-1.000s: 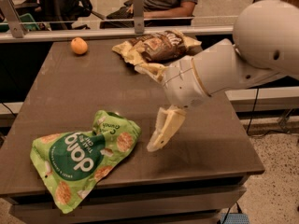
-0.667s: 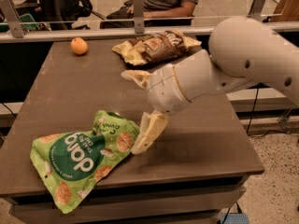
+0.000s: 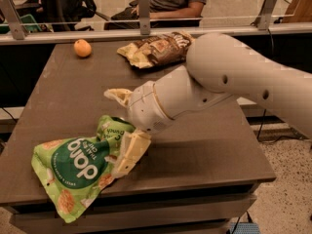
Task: Move green rice chip bag near brown chip bag
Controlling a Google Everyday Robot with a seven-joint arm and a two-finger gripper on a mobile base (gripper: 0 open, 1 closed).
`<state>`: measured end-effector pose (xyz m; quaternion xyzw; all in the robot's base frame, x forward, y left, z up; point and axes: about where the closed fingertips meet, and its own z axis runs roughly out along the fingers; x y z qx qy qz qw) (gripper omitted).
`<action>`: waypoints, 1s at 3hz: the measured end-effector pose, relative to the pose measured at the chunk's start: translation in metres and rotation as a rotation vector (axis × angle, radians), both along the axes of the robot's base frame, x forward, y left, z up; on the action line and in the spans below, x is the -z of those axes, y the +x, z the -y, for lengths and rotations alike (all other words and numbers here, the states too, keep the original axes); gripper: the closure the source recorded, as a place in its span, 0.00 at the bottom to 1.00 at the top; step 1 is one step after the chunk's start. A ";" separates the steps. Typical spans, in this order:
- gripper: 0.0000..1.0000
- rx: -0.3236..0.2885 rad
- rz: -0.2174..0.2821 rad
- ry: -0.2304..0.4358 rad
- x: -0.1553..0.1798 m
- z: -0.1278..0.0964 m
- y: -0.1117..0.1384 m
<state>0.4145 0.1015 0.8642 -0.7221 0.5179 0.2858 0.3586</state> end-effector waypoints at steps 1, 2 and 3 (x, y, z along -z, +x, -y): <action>0.18 0.014 -0.069 -0.014 0.012 -0.011 -0.014; 0.41 0.049 -0.108 -0.031 0.025 -0.008 -0.018; 0.64 0.060 -0.111 -0.038 0.026 -0.007 -0.018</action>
Offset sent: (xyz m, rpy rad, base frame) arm -0.0202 0.0003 -0.0427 -0.0494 0.1616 -0.1022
